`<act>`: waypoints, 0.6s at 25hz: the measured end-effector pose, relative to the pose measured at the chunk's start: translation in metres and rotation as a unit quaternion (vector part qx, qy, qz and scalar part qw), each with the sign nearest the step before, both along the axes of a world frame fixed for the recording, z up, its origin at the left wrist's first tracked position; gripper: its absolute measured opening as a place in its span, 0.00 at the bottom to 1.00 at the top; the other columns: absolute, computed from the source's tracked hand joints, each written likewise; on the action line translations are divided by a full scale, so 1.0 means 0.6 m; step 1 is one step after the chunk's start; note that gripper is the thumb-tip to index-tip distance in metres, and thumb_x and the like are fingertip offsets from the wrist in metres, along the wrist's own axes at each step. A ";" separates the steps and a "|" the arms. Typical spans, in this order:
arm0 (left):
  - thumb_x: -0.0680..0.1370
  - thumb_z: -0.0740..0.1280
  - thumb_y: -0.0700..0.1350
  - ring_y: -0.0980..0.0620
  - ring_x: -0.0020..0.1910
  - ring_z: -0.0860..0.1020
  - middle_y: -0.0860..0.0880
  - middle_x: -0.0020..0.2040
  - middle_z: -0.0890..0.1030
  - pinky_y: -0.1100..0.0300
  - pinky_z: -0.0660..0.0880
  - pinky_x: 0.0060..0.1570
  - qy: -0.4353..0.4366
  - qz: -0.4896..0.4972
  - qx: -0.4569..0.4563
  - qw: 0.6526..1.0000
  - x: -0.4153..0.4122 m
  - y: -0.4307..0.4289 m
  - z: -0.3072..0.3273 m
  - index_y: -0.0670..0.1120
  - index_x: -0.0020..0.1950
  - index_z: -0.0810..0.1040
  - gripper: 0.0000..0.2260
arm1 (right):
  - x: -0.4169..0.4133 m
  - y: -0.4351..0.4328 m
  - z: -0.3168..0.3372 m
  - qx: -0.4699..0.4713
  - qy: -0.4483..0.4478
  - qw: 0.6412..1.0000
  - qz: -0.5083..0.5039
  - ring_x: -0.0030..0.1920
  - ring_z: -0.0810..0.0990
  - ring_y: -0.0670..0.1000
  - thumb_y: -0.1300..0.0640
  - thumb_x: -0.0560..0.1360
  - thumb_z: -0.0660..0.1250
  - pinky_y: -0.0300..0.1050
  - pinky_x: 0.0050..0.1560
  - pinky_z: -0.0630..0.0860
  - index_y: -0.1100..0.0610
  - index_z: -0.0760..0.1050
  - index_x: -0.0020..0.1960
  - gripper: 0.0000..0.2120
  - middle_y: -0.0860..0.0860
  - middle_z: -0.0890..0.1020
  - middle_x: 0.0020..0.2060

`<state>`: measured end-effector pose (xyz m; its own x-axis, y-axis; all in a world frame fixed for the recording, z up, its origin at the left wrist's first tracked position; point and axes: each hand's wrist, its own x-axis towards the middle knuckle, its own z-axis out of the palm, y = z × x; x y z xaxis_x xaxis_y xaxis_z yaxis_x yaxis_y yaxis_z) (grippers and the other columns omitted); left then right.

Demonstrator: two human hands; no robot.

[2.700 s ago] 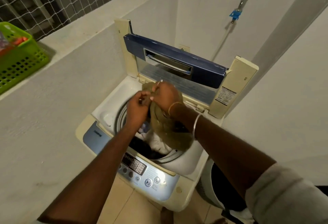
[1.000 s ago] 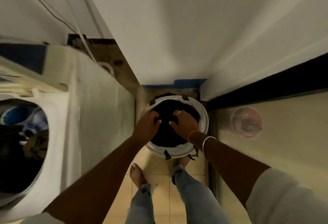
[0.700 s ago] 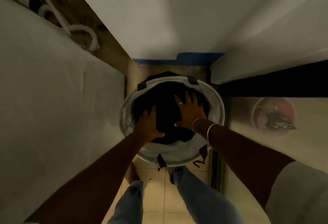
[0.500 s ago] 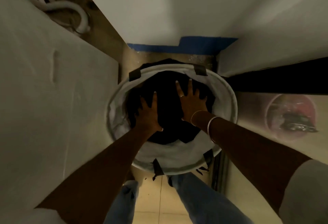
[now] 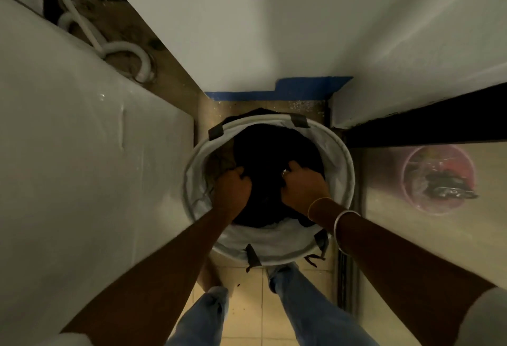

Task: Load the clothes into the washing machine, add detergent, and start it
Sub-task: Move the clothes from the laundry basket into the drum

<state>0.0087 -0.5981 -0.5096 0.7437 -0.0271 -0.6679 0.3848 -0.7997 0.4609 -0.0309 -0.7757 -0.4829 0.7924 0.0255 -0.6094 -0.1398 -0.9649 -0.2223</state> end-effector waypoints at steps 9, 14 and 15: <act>0.71 0.61 0.48 0.43 0.57 0.78 0.45 0.57 0.81 0.45 0.74 0.63 -0.001 0.174 -0.186 0.967 0.002 0.043 0.345 0.45 0.60 0.79 0.19 | -0.010 0.131 0.306 0.144 -0.206 0.933 -0.257 0.42 0.81 0.57 0.50 0.70 0.62 0.50 0.42 0.78 0.56 0.79 0.46 0.12 0.52 0.81 0.46; 0.75 0.64 0.48 0.52 0.49 0.79 0.53 0.48 0.81 0.58 0.76 0.50 -0.097 0.152 -0.239 0.954 -0.013 0.103 0.563 0.56 0.52 0.76 0.07 | 0.003 0.217 0.493 0.234 -0.298 0.868 -0.320 0.46 0.81 0.52 0.53 0.71 0.63 0.47 0.53 0.76 0.57 0.80 0.50 0.13 0.51 0.84 0.45; 0.74 0.64 0.49 0.54 0.48 0.80 0.53 0.47 0.81 0.58 0.76 0.50 -0.124 0.155 -0.244 0.949 -0.015 0.117 0.598 0.56 0.51 0.75 0.07 | 0.005 0.232 0.525 0.249 -0.310 0.860 -0.320 0.46 0.81 0.52 0.53 0.71 0.62 0.47 0.52 0.77 0.57 0.80 0.50 0.13 0.52 0.84 0.45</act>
<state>-0.0003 -0.5279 -0.1510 0.8993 -0.0419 -0.4353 0.3979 -0.3344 0.8543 -0.0276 -0.6366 -0.1676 0.9096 -0.4021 -0.1048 -0.3132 -0.4976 -0.8089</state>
